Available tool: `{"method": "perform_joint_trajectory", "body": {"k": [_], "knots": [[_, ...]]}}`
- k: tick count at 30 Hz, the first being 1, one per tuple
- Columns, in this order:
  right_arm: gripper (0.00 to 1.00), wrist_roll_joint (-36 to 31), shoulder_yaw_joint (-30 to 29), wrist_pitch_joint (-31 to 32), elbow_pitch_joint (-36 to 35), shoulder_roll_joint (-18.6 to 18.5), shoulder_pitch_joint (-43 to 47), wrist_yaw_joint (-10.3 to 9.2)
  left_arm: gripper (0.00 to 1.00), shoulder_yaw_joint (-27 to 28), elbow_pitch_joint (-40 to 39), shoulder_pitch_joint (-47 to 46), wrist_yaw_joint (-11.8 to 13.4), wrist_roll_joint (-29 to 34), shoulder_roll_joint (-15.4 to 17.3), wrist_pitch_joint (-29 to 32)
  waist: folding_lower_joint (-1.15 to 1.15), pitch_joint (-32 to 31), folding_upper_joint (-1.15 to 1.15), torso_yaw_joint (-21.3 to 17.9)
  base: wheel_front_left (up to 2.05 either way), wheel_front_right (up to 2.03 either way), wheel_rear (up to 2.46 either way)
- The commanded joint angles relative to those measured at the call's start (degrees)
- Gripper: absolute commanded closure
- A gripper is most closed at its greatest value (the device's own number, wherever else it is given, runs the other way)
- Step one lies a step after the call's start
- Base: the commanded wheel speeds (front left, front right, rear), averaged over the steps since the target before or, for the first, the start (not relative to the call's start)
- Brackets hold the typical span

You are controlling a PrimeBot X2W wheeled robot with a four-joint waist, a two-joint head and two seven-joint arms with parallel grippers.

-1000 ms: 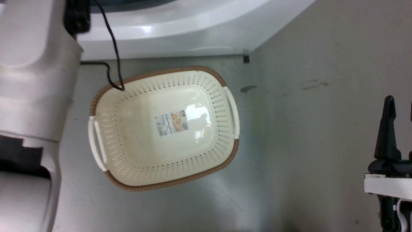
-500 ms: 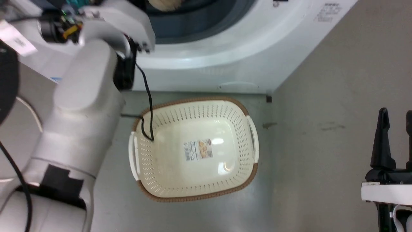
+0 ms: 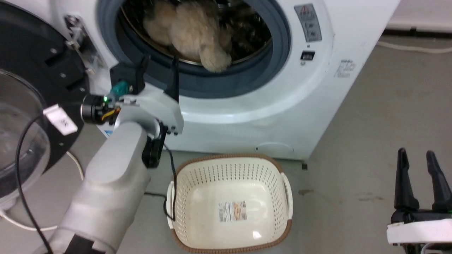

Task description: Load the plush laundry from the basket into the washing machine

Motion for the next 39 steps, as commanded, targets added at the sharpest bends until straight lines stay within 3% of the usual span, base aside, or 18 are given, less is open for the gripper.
{"method": "perform_joint_trajectory", "body": {"k": [1, 10, 25, 39], "knots": [[0.0, -0.35, 0.18, 0.32, 0.26, -0.1, 1.23, 0.05, 0.0, 0.34, -1.21, 2.43, 0.12, -0.24, 0.8, -0.53, 0.02, -3.38, 0.0, 1.07, 0.0, 0.0, 0.0], [0.0, -2.01, 0.11, 1.57, 0.44, -0.1, 4.93, 0.05, 0.0, 1.93, -11.82, 14.0, 1.41, -0.59, 4.27, -0.69, 0.02, -8.51, 0.0, 2.54, 0.0, 0.0, 0.0], [0.0, -2.02, 0.75, 1.29, 1.22, -0.1, 8.28, 0.05, 0.0, 6.94, -34.95, 34.06, 7.1, 0.37, 10.13, -0.71, 0.02, -12.17, 0.0, 3.59, 0.0, 0.0, 0.0], [0.0, -1.49, 1.38, 0.31, 2.15, -0.1, 9.83, 0.05, 0.0, 7.92, -43.13, 46.82, 9.43, -3.0, 11.81, 2.19, 0.02, -13.2, 0.0, 2.91, 0.0, 0.0, 0.0]]}}
